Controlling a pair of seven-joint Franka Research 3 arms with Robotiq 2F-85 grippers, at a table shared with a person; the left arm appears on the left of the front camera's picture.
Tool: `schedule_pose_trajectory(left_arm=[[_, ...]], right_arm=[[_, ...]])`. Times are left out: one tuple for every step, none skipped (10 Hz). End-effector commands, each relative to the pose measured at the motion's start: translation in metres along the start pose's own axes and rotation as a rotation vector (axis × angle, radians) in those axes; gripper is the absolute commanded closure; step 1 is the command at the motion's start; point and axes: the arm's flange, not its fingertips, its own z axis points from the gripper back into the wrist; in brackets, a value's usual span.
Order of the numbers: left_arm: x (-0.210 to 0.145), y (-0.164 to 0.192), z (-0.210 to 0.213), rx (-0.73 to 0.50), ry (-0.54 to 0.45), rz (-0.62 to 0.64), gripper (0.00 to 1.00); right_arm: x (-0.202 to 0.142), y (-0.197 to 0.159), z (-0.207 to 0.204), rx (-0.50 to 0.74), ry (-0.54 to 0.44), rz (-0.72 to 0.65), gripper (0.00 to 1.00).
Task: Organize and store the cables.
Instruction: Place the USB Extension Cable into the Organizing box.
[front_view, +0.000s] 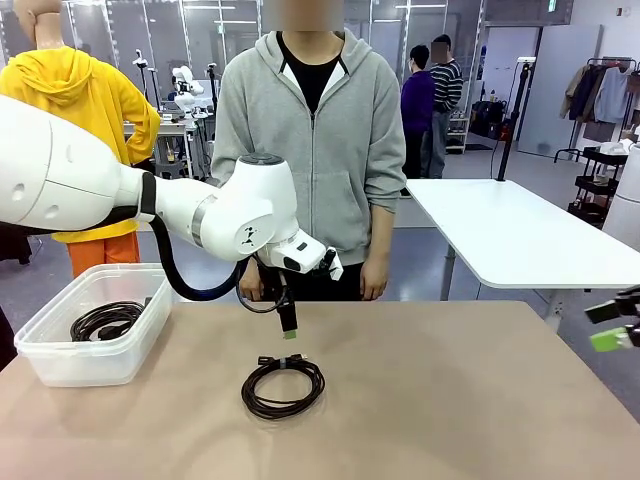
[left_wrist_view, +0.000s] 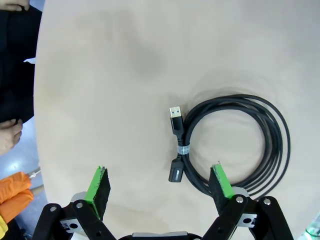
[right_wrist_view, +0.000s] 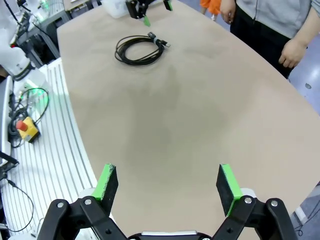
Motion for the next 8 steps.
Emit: schedule_pose_trajectory(left_arm=[[0.007,0.004,-0.003,0.003,0.032,0.017,0.00],[0.009,0.003,-0.010,0.003,0.038,0.011,0.00],[0.010,0.004,-0.015,-0.005,0.043,0.011,0.00],[0.012,0.005,-0.019,-0.006,0.038,0.012,0.00],[0.013,0.006,-0.023,-0.010,0.044,0.010,0.00],[0.015,0.006,-0.030,-0.028,0.055,0.012,0.00],[0.015,0.007,-0.038,-0.042,0.059,0.020,0.00],[0.013,0.006,-0.040,-0.045,0.066,0.031,0.00]], right_arm=[[-0.022,-0.011,0.034,0.059,-0.044,-0.009,0.00],[-0.037,-0.018,0.056,0.046,-0.085,-0.037,0.00],[-0.049,-0.021,0.070,0.031,-0.117,-0.068,0.00],[-0.059,-0.023,0.078,0.011,-0.120,-0.084,0.00],[-0.065,-0.023,0.080,0.008,-0.135,-0.097,0.00],[-0.069,-0.025,0.080,0.008,-0.143,-0.103,0.00],[-0.068,-0.028,0.079,-0.004,-0.153,-0.111,0.00],[-0.066,-0.029,0.076,-0.012,-0.166,-0.111,0.00]])
